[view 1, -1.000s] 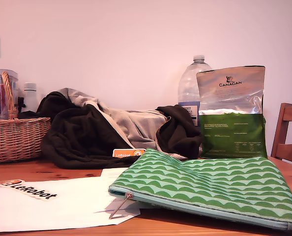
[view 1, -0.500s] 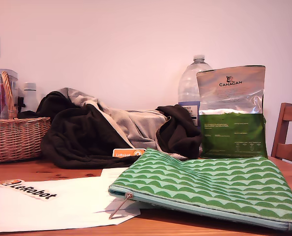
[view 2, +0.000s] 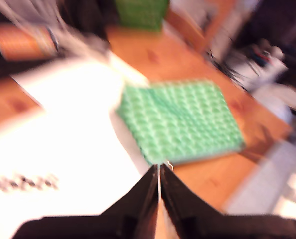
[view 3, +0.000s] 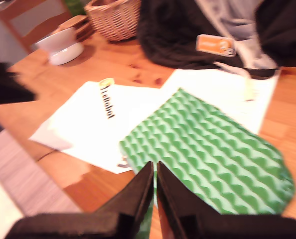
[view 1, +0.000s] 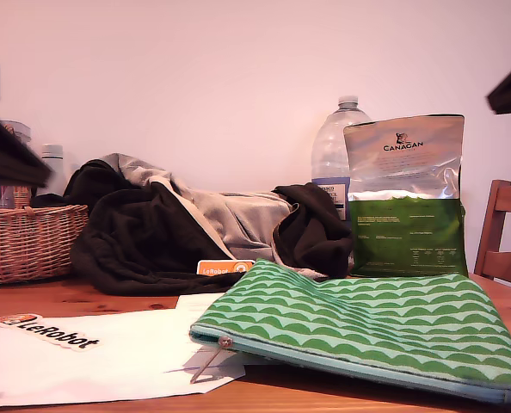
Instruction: Open the zipper in the zip bag in front of you
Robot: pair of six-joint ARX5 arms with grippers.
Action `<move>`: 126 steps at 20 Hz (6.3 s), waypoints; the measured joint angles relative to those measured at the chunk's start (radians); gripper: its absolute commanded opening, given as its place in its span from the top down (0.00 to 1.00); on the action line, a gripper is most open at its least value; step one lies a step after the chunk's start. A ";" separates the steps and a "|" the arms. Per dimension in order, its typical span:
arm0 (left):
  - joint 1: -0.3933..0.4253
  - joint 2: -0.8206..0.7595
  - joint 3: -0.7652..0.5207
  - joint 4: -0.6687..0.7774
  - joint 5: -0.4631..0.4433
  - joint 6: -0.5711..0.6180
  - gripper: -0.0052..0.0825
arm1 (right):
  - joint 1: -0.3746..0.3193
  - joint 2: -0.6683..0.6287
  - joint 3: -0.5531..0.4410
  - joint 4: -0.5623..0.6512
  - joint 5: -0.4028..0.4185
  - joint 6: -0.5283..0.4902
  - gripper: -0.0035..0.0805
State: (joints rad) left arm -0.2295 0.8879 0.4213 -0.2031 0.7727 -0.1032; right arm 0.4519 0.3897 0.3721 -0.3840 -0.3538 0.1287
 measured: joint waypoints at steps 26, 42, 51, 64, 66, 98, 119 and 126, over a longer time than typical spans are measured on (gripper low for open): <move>-0.229 0.924 0.497 0.016 -0.049 -0.112 0.55 | 0.029 0.047 0.000 0.033 -0.007 -0.022 0.97; -0.294 0.974 0.497 0.200 -0.056 -0.195 0.96 | 0.028 0.047 0.000 0.063 -0.019 -0.022 0.97; -0.295 0.974 0.497 0.465 -0.016 -0.470 0.96 | 0.074 0.048 0.000 0.070 -0.080 -0.021 0.83; -0.326 0.974 0.497 0.661 -0.040 -0.735 0.96 | 0.270 0.226 -0.058 0.483 0.282 0.070 0.81; -0.326 0.974 0.497 0.682 -0.039 -0.766 0.96 | 0.307 0.211 -0.127 0.581 0.388 0.093 0.81; -0.324 0.974 0.497 0.690 0.030 -0.916 0.96 | 0.481 1.113 -0.114 1.323 0.588 0.212 0.66; -0.320 0.974 0.497 0.689 0.031 -0.916 0.96 | 0.386 1.114 -0.085 1.345 0.502 0.212 0.89; -0.320 0.974 0.497 0.682 0.031 -0.906 0.96 | 0.386 1.114 -0.073 1.308 0.502 0.212 0.97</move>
State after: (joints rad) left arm -0.5491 1.8618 0.9184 0.4793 0.8036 -1.0096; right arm 0.8375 1.5032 0.2993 0.9245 0.1478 0.3405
